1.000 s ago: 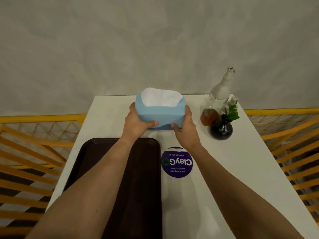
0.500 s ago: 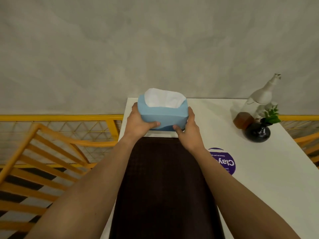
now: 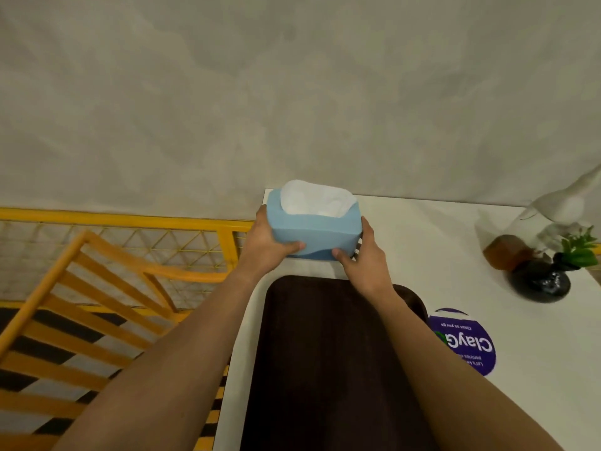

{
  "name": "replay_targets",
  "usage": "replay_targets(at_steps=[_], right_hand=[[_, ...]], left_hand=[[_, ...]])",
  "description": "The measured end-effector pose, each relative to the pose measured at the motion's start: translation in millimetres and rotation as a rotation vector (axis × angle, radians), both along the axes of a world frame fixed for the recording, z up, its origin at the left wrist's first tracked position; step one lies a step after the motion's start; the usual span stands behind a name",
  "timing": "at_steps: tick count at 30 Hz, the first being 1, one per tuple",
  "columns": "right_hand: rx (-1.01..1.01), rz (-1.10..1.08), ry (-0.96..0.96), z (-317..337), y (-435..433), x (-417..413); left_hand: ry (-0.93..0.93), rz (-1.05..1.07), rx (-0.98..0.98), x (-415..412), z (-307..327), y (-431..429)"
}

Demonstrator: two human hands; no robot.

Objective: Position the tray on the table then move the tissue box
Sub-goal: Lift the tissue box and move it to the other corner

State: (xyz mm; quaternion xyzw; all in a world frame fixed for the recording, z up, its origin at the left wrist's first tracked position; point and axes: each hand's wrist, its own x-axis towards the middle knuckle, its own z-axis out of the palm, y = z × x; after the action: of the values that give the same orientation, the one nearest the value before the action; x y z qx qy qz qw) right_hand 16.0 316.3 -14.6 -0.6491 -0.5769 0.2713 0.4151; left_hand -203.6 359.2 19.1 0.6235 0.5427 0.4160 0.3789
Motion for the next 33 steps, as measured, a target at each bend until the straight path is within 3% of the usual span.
replay_targets(at_steps=[33], right_hand=[[-0.102,0.131,-0.125,-11.0,109.8,8.3]], left_hand=[[0.156,0.006,-0.092,-22.4,-33.3,104.3]])
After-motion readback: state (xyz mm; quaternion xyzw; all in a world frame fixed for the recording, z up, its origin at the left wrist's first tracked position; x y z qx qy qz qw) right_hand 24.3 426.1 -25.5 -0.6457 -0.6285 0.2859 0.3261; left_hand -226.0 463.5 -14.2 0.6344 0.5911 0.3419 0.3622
